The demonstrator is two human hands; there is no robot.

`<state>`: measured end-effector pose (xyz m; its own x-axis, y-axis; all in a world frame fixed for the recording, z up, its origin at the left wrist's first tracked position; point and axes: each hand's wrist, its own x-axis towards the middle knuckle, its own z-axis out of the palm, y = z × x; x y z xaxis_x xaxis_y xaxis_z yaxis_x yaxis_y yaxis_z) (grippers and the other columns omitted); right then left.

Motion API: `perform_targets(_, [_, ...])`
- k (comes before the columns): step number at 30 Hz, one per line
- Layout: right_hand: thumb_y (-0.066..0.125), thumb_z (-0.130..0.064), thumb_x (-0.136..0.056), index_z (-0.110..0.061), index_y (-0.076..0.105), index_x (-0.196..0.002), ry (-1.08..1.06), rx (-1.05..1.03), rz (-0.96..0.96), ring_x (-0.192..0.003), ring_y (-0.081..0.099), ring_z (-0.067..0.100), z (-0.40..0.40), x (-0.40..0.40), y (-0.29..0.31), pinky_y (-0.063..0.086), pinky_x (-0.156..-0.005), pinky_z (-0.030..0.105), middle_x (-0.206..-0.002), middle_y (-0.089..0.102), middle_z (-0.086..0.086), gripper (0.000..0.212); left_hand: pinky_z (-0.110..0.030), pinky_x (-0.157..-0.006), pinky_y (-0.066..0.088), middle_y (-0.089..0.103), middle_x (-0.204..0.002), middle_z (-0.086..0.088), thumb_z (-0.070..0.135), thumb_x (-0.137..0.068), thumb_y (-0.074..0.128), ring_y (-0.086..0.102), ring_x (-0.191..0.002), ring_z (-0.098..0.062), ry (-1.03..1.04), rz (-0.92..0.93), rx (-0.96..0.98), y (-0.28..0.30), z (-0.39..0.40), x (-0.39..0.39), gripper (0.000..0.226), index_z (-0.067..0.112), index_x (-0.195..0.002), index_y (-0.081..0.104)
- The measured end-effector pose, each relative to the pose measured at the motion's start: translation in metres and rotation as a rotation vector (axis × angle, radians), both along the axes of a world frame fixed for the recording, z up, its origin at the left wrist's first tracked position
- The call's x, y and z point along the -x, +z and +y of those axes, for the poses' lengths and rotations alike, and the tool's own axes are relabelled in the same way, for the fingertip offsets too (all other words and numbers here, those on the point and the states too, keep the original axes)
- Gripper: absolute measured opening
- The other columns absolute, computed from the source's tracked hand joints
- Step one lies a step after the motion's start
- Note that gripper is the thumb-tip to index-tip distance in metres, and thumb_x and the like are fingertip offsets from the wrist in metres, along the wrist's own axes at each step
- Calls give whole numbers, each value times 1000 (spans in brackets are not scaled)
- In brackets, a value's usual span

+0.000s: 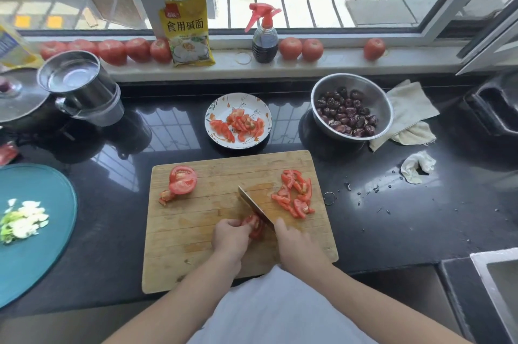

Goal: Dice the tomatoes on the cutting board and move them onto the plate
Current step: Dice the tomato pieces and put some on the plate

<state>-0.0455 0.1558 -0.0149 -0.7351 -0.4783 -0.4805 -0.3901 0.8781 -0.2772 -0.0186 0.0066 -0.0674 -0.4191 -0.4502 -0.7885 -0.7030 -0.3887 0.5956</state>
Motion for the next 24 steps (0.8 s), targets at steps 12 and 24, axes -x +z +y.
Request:
perform_targets(12, [34,-3,-86,-26,24,-92,-103,63,-41,-76,45,33,17,9,12,45,-66,44,-73,38,-5,26,-44,-92,60,74,-98,-1,32,-86,86,72,-94,-21,-92,-3,34,-6,-5,-2,28,17,-100,67])
perform_targets(24, [38,-8,-88,-19,31,-105,89,-85,-8,-92,60,41,8,-6,16,45,-68,45,-102,58,6,21,-43,-90,59,75,-94,-2,30,-87,85,72,-90,-21,-89,-4,43,-8,-5,0,27,15,-100,67])
